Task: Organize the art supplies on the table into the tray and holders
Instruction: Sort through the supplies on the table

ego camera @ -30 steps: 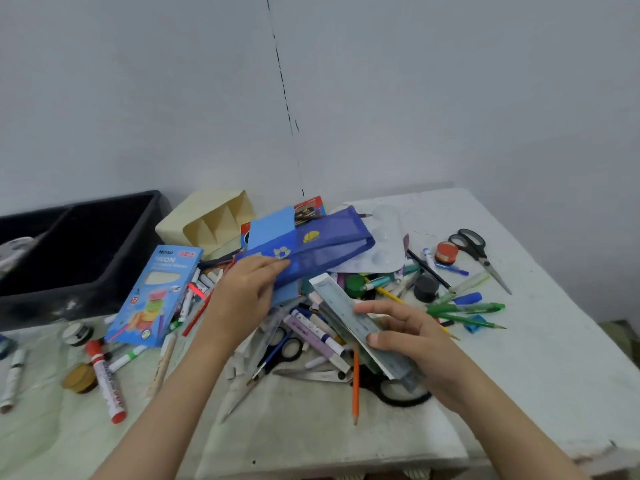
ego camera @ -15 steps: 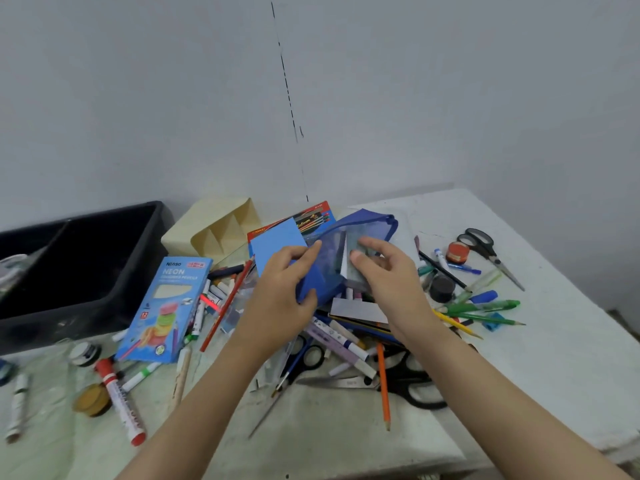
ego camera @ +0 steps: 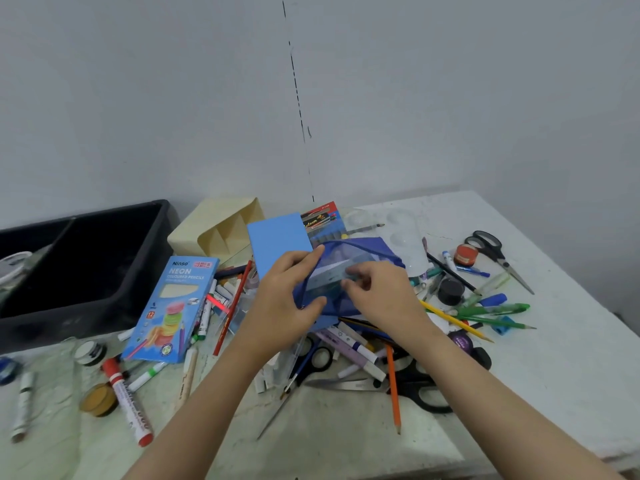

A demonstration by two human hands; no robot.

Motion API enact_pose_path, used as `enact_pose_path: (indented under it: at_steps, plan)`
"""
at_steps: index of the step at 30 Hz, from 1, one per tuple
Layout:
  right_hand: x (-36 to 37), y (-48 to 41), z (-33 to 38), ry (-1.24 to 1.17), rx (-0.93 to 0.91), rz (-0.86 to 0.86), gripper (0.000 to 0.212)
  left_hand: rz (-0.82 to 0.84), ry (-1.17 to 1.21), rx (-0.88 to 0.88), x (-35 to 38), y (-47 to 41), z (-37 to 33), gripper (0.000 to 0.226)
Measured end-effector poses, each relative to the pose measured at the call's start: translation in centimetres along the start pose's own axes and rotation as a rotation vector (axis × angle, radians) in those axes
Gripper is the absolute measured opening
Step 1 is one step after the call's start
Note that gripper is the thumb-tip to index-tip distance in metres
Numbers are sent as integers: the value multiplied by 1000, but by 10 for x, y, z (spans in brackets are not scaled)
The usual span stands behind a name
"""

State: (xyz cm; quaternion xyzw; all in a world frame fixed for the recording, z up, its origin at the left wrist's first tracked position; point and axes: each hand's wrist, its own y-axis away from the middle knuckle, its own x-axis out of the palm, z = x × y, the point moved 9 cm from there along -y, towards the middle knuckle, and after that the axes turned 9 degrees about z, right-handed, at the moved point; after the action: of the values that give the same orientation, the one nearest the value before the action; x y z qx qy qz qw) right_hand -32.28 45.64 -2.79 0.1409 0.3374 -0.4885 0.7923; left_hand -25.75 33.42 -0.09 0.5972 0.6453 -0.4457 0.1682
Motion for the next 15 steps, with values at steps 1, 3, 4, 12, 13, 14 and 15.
enact_pose_path:
  at_steps: [1, 3, 4, 12, 13, 14, 15]
  plan:
    - [1, 1, 0, 23, -9, 13, 23, -1, 6, -1, 0, -1, 1, 68]
    - [0, 5, -1, 16, -23, 21, 23, -14, 21, -5, -1, -3, 4, 67]
    - [-2, 7, -1, -20, -29, 9, 20, -27, 33, -12, -3, -4, 6, 66]
    - [-12, 13, 4, 340, -180, -123, 24, -65, 131, -12, -10, -16, 9, 62]
    - [-11, 12, 1, 353, -168, -103, 28, -63, 130, -6, -10, -19, 8, 61]
    - [-10, 13, -3, 345, -167, -92, 32, -62, 132, -5, -8, -22, 8, 61]
    - [-13, 15, -5, 308, -175, -104, 34, -62, 141, -9, -7, -25, 8, 61]
